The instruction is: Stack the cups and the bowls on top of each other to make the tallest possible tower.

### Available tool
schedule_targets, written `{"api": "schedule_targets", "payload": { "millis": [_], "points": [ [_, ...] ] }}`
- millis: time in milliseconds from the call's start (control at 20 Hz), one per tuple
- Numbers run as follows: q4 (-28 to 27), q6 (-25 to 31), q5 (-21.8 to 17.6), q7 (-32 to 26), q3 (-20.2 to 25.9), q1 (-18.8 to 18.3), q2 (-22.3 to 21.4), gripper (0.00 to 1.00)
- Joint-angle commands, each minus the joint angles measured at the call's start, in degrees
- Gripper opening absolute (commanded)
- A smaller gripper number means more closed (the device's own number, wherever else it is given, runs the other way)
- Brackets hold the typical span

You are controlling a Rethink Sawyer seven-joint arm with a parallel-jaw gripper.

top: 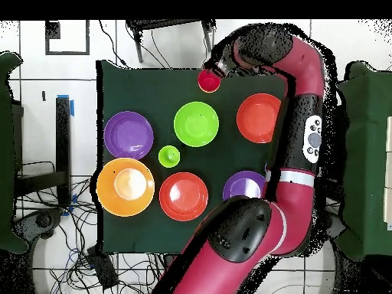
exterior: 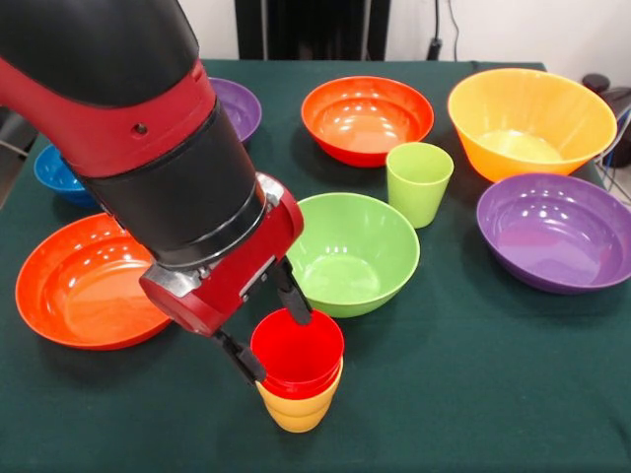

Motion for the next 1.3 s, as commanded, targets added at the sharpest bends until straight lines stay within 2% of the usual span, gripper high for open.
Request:
{"api": "schedule_targets", "payload": {
  "millis": [50,400,650,750,850,950,1200,1300],
  "points": [
    [3.5,2.2,1.9,15.2,-2.6,1.4,-6.5,1.00],
    [-0.1,8.4,1.8,17.4,-3.0,2.2,-10.9,1.00],
    [1.1,10.1,2.9,20.1,-4.0,1.9,-14.6,1.00],
    [3.7,9.6,4.2,22.4,-5.3,1.7,-16.9,1.00],
    [9.2,6.6,6.4,24.8,-7.2,0.8,-20.0,1.00],
    [17.0,2.2,8.8,26.6,-9.3,-0.5,-23.9,1.00],
    [42.3,-12.1,13.8,26.7,-12.1,-5.5,-36.2,1.00],
    [51.1,-16.2,15.1,26.3,-12.8,-7.3,-41.1,1.00]
  ]
}}
